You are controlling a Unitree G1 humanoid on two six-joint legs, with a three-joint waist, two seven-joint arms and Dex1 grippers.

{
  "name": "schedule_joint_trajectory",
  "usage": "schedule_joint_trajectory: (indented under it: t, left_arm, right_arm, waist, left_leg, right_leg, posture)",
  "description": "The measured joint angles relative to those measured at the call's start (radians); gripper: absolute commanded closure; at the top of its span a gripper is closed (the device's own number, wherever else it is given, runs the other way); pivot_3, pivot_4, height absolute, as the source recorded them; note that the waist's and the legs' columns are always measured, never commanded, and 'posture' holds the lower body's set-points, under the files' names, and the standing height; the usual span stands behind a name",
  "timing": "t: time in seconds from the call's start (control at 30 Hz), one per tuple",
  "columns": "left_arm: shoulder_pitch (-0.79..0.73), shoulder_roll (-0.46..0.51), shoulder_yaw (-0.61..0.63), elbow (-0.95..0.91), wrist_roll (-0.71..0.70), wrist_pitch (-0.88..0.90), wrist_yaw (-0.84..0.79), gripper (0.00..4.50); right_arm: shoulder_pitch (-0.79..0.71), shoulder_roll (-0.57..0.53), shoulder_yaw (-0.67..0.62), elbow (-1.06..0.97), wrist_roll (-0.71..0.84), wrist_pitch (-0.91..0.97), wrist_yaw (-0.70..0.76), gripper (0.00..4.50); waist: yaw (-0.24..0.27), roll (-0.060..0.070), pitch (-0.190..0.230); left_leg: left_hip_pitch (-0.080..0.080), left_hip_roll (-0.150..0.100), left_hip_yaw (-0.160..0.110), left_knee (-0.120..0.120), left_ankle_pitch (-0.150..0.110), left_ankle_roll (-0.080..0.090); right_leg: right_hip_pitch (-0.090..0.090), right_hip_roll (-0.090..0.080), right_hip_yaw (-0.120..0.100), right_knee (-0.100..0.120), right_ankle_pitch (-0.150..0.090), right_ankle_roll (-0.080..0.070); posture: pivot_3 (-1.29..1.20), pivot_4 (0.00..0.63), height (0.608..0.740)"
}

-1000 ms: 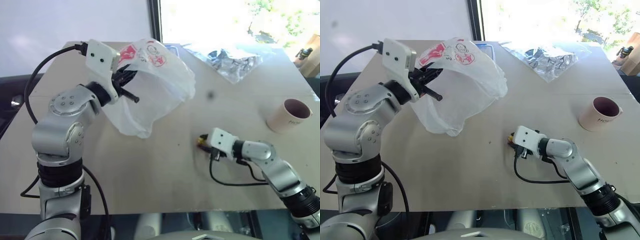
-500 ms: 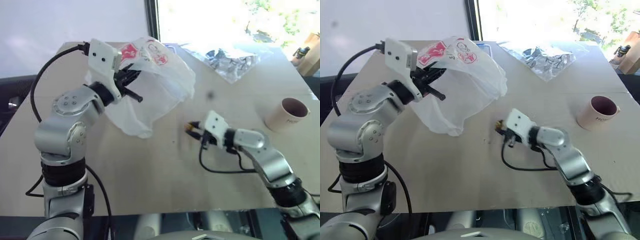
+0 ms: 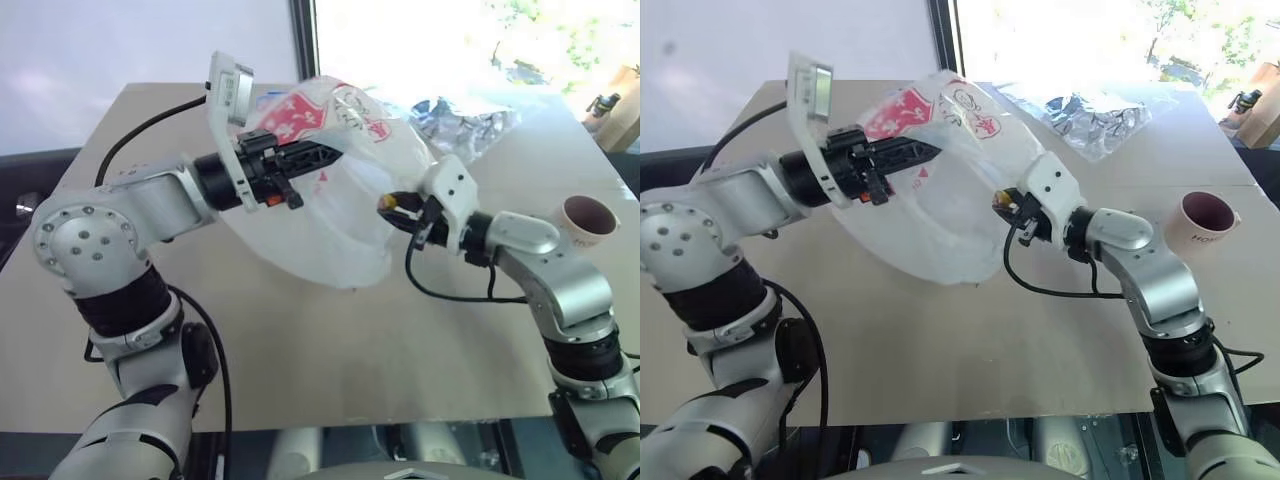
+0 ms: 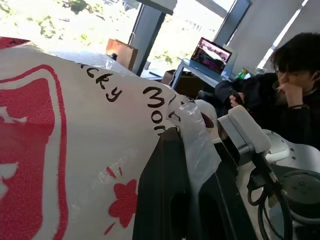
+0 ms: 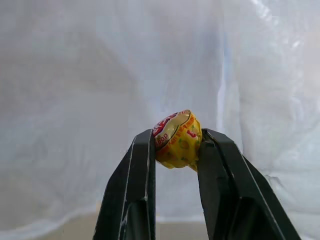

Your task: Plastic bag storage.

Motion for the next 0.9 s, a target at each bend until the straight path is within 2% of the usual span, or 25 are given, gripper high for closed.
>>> schedule_joint_trajectory:
  t: [0.1, 0.2, 0.27, 0.3, 0.4, 0.47, 0.6, 0.7, 0.73, 0.9]
  left_arm:
    - [0.018, 0.034, -0.016, 0.006, -0.029, 0.007, 0.022, 4.5]
    - [0.07, 0.044, -0.046, -0.009, -0.041, 0.006, 0.034, 4.5]
    - [0.069, 0.043, -0.044, 0.005, -0.098, 0.004, 0.059, 4.5]
    - [0.054, 0.044, -0.041, 0.032, -0.153, -0.002, 0.082, 4.5]
    - [0.045, 0.067, -0.047, 0.037, -0.186, -0.021, 0.103, 4.5]
    - [0.054, 0.083, -0.065, 0.028, -0.187, -0.035, 0.116, 4.5]
    - [0.087, 0.11, -0.092, -0.007, -0.188, -0.074, 0.131, 4.5]
    - [0.106, 0.134, -0.105, -0.034, -0.186, -0.098, 0.132, 4.5]
    - [0.113, 0.135, -0.108, -0.04, -0.186, -0.113, 0.141, 4.5]
    - [0.145, 0.143, -0.124, -0.067, -0.181, -0.168, 0.169, 4.5]
  right_arm:
    - [-0.002, -0.025, -0.02, -0.025, 0.017, 0.052, -0.014, 3.85]
    - [-0.014, -0.034, -0.039, -0.089, 0.09, 0.127, 0.002, 3.85]
    - [-0.015, -0.041, -0.036, -0.138, 0.141, 0.163, 0.024, 3.85]
    - [-0.017, -0.039, -0.033, -0.166, 0.181, 0.19, 0.035, 3.85]
    - [-0.045, -0.019, 0.028, -0.161, 0.196, 0.202, 0.029, 3.85]
    - [-0.055, -0.012, 0.099, -0.112, 0.161, 0.181, 0.014, 3.85]
    - [-0.124, 0.11, 0.232, 0.2, -0.001, -0.028, -0.065, 3.85]
    - [-0.181, 0.19, 0.256, 0.367, -0.056, -0.163, -0.072, 3.85]
    - [-0.225, 0.246, 0.252, 0.447, -0.061, -0.217, -0.066, 3.05]
    - [-0.252, 0.291, 0.283, 0.572, -0.108, -0.395, -0.007, 1.18]
  waist:
    - [0.0, 0.0, 0.0]
    - [0.005, 0.0, 0.0]
    - [0.007, 0.0, 0.0]
    - [0.009, 0.0, 0.0]
    - [0.004, 0.0, 0.0]
    - [0.004, 0.0, 0.0]
    - [0.0, -0.001, 0.0]
    - [0.0, -0.001, 0.0]
    - [-0.001, -0.001, 0.0]
    - [0.009, -0.001, 0.0]
  left_leg:
    - [-0.001, 0.0, 0.003, -0.001, 0.001, -0.002]
    - [-0.002, 0.0, 0.003, -0.001, 0.001, -0.002]
    - [-0.004, 0.0, 0.003, -0.001, 0.001, -0.002]
    - [-0.004, 0.0, 0.002, -0.001, 0.001, -0.002]
    - [-0.003, -0.001, 0.004, -0.001, 0.001, -0.002]
    - [-0.003, -0.001, 0.004, -0.001, 0.001, -0.002]
    - [-0.003, 0.0, 0.005, -0.001, 0.002, -0.003]
    - [-0.005, 0.0, 0.005, -0.001, 0.003, -0.004]
    - [-0.007, 0.0, 0.006, -0.002, 0.003, -0.005]
    - [-0.012, 0.0, 0.003, 0.0, 0.003, -0.005]
  right_leg:
    - [-0.002, 0.0, 0.003, 0.0, 0.0, 0.0]
    - [-0.004, -0.001, 0.004, -0.001, 0.0, 0.0]
    - [-0.005, -0.001, 0.003, -0.001, 0.0, 0.0]
    - [-0.005, -0.002, 0.003, -0.001, 0.0, 0.0]
    - [-0.005, -0.002, 0.004, 0.0, 0.0, 0.0]
    - [-0.005, -0.002, 0.004, 0.0, 0.0, 0.0]
    - [-0.006, 0.0, 0.005, 0.001, 0.0, 0.0]
    - [-0.01, 0.0, 0.006, 0.001, 0.0, 0.0]
    - [-0.011, 0.0, 0.007, 0.001, 0.0, 0.0]
    - [-0.013, -0.002, 0.003, -0.001, 0.0, 0.0]
  posture:
    - [0.0, 0.15, 0.74]
    - [0.0, 0.15, 0.74]
    - [0.0, 0.15, 0.74]
    - [0.0, 0.15, 0.74]
    - [0.0, 0.15, 0.74]
    - [0.0, 0.15, 0.74]
    - [0.0, 0.15, 0.74]
    - [0.0, 0.15, 0.74]
    - [0.0, 0.15, 0.74]
    - [0.0, 0.15, 0.74]
